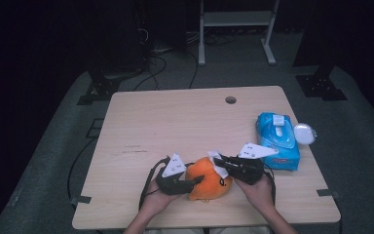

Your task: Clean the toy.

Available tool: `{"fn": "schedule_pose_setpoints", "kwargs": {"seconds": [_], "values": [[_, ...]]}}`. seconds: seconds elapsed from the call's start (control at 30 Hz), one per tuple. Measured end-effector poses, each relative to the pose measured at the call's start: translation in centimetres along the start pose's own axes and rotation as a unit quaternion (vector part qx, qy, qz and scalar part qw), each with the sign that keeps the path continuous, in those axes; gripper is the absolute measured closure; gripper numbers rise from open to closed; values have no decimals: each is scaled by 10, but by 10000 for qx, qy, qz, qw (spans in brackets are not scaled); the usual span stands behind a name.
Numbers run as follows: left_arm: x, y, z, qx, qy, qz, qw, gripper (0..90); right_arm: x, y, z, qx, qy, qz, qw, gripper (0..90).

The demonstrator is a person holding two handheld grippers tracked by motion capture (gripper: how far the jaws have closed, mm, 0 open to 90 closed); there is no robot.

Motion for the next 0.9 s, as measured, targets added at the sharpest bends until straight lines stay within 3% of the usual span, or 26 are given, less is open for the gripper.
{"fn": "schedule_pose_setpoints", "kwargs": {"seconds": [0.03, 0.13, 0.17, 0.2, 0.23, 0.3, 0.37, 0.4, 0.5, 0.6, 0.67, 0.77, 0.8, 0.9], "values": [[1, 1, 1, 13, 29, 36, 10000, 473, -5, 3, 3, 35, 93, -27, 9999, 815], [1, 2, 3, -3, 148, 132, 9998, 456, -7, 6, 6, -20, 62, -202, 9998, 815], [2, 0, 4, -33, 221, 210, 9995, 406, -3, 5, 5, -13, 70, -131, 9999, 815], [4, -4, 5, -95, 289, 345, 9989, 221, 1, 3, 3, -13, 61, 0, 10000, 815], [6, -8, 6, -199, 287, 458, 9983, 191, 12, 0, -2, -53, -67, 152, 9998, 815], [9, -13, 6, -278, 261, 516, 9979, 212, 18, -1, -5, -68, -144, 243, 9996, 815], [7, -7, 3, -116, 245, 314, 9991, 346, 24, -3, -8, -45, -111, 416, 9991, 814], [7, -4, 3, -124, 275, 317, 9990, 415, 18, -1, -8, -34, -121, 316, 9994, 814], [8, 0, 3, -67, 224, 198, 9995, 447, 10, 4, -6, -38, -125, 137, 9998, 815], [12, 4, 5, -53, 211, 270, 9994, 453, -1, 11, 1, 21, 85, 37, 10000, 814], [14, 6, 7, -39, 204, 326, 9993, 455, -2, 12, 2, -4, 91, -19, 10000, 814], [16, 9, 9, -16, 166, 285, 9995, 460, 8, 7, 3, -57, 61, 105, 9999, 814], [17, 10, 9, -12, 164, 300, 9994, 463, 18, 2, 3, -98, -55, 265, 9996, 814], [23, 13, 11, 9, 191, 416, 9990, 467, 24, 1, 2, -107, -147, 345, 9992, 813]]}}
Point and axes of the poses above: each handheld gripper's, and its own axes: z roughly backward along the jaws, y roughly out of its underside, x roughly to its left, the point moved 8 cm from there along -z, roughly forward along the jaws, and after that the axes turned 6 degrees about -y, right-handed, at the moved point
